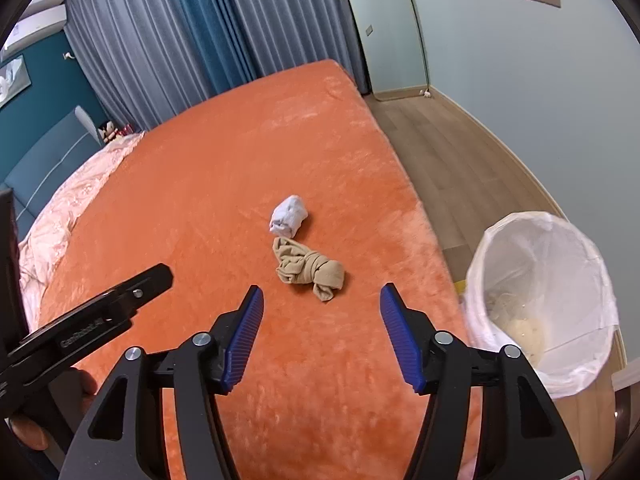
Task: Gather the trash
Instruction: 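Move both tools back to the bed toward the white sock and beige stocking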
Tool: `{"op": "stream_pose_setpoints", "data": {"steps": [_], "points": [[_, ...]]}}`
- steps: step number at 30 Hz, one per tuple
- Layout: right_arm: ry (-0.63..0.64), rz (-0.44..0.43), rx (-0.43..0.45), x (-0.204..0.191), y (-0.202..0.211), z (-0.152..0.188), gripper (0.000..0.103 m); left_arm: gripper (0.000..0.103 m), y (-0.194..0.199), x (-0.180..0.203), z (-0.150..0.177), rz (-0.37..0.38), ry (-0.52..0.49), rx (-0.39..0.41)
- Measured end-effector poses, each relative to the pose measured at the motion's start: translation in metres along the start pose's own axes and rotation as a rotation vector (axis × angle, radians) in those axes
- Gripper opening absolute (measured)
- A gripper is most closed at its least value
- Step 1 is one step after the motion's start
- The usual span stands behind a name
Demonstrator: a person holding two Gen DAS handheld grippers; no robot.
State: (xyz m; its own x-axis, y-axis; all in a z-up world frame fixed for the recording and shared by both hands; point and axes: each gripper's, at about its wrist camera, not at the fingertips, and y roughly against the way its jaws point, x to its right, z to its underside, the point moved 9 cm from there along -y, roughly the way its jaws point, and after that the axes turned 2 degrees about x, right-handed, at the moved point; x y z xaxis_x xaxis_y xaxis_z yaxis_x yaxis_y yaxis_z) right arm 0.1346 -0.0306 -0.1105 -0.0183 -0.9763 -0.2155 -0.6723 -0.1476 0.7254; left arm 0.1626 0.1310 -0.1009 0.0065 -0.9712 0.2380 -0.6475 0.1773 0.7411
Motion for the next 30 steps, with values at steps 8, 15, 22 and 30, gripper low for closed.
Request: {"op": "stream_pose_setpoints", "data": {"steps": [8,15,22,30], "points": [[-0.003,0.009,-0.07,-0.006,-0.055,0.009,0.063,0.077,-0.031,-0.034,0.003,-0.037,0.022,-0.049],[-0.004,0.025,-0.125,-0.006,-0.111,0.006,0.064,0.082,-0.069,-0.044,-0.007,-0.05,0.021,-0.082],[-0.02,0.032,-0.173,0.004,-0.167,0.005,0.064,0.083,-0.122,-0.032,-0.03,-0.021,0.0,-0.11],[-0.054,-0.022,-0.167,0.015,-0.195,0.001,0.058,0.084,-0.192,-0.005,-0.047,0.015,-0.029,-0.157]]}}
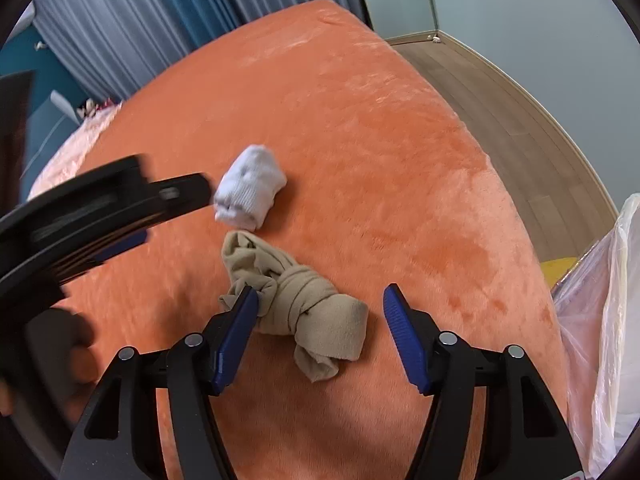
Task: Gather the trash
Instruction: 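Move both tools back to the bed toward the white sock and beige stocking, then grasp the white sock with the left tool while the right tool grasps the beige stocking, then lift the sock and stocking and carry both tools over the trash bin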
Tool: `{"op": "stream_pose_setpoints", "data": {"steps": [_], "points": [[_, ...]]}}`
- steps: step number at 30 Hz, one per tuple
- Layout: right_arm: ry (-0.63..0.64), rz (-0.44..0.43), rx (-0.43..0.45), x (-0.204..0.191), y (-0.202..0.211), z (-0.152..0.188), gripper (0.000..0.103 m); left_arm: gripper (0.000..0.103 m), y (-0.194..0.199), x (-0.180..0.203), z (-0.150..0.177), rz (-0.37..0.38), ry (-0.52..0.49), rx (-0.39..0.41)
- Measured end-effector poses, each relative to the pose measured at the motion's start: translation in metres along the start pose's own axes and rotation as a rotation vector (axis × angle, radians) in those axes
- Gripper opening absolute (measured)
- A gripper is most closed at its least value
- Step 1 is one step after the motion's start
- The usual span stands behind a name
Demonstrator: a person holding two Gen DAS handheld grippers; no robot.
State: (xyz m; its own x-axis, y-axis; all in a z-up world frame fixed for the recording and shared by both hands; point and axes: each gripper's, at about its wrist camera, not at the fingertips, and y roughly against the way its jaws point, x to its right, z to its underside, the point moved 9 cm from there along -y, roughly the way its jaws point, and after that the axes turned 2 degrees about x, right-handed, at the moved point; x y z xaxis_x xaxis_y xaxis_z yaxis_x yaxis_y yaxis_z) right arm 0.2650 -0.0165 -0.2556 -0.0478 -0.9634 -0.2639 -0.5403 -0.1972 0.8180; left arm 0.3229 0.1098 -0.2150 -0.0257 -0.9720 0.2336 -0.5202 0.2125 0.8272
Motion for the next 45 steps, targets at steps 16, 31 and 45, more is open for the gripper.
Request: {"op": "stream_pose_setpoints", "data": {"steps": [16,31,45], "points": [[-0.025,-0.107,-0.009,-0.01,-0.003,0.008,0.026,0.036,-0.042,0.013,0.008,0.059,0.002,-0.093],[-0.046,-0.112,-0.004,-0.006,0.076,0.045,0.011,0.034,0.066,0.017,0.051,0.043,0.012,-0.035],[-0.012,-0.084,0.055,-0.004,0.171,0.101,0.011,0.034,0.168,0.042,0.118,0.056,-0.041,0.011]]}}
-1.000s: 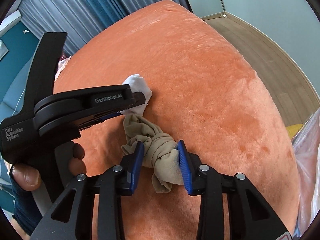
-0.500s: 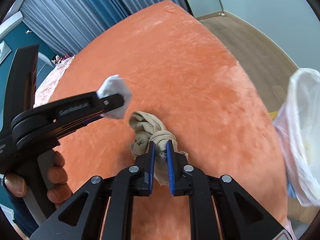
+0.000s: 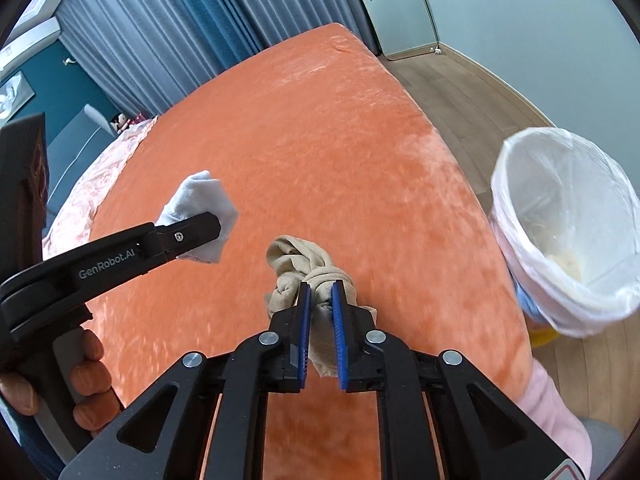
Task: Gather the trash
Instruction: 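Lift the sock and stocking and carry both tools over the trash bin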
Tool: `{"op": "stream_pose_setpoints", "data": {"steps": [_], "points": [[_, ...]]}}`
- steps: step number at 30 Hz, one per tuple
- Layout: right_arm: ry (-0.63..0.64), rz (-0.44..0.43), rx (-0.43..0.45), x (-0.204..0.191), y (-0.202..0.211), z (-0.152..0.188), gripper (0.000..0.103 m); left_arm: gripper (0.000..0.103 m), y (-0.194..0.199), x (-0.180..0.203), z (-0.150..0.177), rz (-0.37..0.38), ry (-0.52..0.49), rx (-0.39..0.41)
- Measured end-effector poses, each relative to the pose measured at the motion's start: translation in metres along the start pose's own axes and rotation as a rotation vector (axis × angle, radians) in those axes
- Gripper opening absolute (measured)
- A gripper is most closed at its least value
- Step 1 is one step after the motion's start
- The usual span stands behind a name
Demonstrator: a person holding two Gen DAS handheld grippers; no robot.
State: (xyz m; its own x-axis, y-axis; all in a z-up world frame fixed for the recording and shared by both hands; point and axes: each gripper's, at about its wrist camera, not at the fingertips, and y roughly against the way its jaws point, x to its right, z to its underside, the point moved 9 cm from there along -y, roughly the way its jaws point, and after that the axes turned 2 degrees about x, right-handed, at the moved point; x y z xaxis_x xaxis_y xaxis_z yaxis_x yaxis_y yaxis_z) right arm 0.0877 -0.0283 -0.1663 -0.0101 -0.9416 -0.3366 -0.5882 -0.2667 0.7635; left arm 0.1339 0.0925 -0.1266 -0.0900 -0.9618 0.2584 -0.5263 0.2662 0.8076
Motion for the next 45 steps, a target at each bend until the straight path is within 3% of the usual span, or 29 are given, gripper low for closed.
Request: {"op": "stream_pose_setpoints", "data": {"steps": [3,13,21,24,26,29,35,41,45], "points": [[0.009,0.007,0.007,0.003,0.015,0.01,0.005,0.034,0.013,0.007,0.015,0.001,-0.008,0.002],[0.043,0.023,0.021,0.006,0.038,0.029,0.005,0.034,0.041,0.022,0.043,-0.004,-0.034,0.017],[0.051,0.028,-0.106,0.016,0.012,0.087,0.01,0.035,0.042,0.015,0.08,-0.023,-0.055,-0.027],[0.058,0.06,-0.141,0.023,0.005,0.101,0.027,0.035,0.039,0.008,0.094,-0.034,-0.056,-0.046],[0.066,0.088,-0.16,0.027,0.0,0.109,0.051,0.035,0.038,0.005,0.101,-0.036,-0.054,-0.058],[0.088,0.123,-0.169,0.03,-0.006,0.118,0.06,0.035,0.035,0.004,0.109,-0.041,-0.06,-0.072],[0.114,0.183,-0.187,0.042,-0.018,0.122,0.06,0.035,0.033,0.007,0.117,-0.042,-0.076,-0.086],[0.061,0.177,-0.193,0.053,-0.016,0.115,0.041,0.035,0.037,0.012,0.112,-0.04,-0.089,-0.073],[0.054,0.151,-0.127,0.046,0.008,0.096,0.04,0.035,0.044,0.022,0.103,-0.035,-0.103,-0.049]]}}
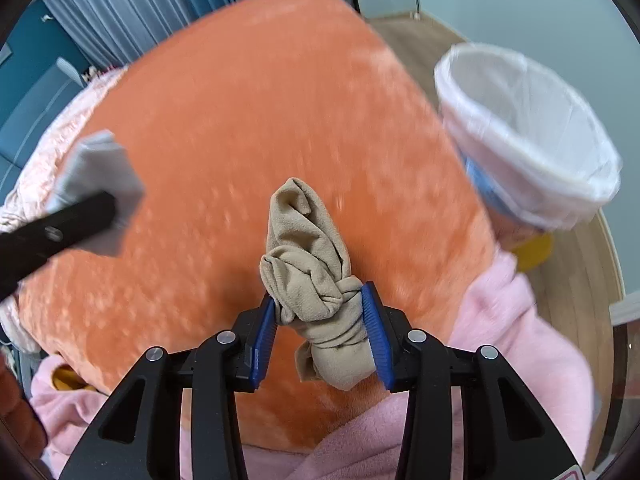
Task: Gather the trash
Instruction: 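Lift the sock and stocking and carry both tools over the trash bin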
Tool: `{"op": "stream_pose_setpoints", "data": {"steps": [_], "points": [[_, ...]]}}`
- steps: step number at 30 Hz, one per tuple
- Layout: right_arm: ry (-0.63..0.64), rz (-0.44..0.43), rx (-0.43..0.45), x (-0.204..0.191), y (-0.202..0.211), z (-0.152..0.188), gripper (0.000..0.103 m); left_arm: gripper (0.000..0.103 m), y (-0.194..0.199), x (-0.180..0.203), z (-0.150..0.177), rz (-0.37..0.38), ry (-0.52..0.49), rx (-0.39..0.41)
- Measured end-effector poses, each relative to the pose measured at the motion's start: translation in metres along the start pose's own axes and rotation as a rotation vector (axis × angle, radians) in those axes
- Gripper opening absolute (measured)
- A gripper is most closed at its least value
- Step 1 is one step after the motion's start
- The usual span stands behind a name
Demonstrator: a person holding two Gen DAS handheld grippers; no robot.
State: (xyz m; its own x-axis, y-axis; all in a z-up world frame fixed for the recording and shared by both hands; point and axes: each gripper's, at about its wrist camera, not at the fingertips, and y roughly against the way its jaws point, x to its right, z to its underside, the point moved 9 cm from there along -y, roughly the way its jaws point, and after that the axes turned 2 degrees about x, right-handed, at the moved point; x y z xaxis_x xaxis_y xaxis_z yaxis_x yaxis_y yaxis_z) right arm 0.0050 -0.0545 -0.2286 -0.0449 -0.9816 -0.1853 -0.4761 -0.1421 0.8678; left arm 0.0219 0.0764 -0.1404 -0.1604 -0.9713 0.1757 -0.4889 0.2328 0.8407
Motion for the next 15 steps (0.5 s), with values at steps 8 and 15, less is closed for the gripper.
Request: {"op": "stream_pose_setpoints", "data": {"steps": [8,15], "points": [[-0.012,-0.048,0.19,-0.004,0.077,-0.06,0.04,0.035,0.028,0.023,-0.031,0.018,-0.026,0.078],[-0.04,-0.067,0.331,0.007,0.137,-0.102,0.04,0.035,0.054,0.045,-0.061,0.046,-0.037,0.148]]}}
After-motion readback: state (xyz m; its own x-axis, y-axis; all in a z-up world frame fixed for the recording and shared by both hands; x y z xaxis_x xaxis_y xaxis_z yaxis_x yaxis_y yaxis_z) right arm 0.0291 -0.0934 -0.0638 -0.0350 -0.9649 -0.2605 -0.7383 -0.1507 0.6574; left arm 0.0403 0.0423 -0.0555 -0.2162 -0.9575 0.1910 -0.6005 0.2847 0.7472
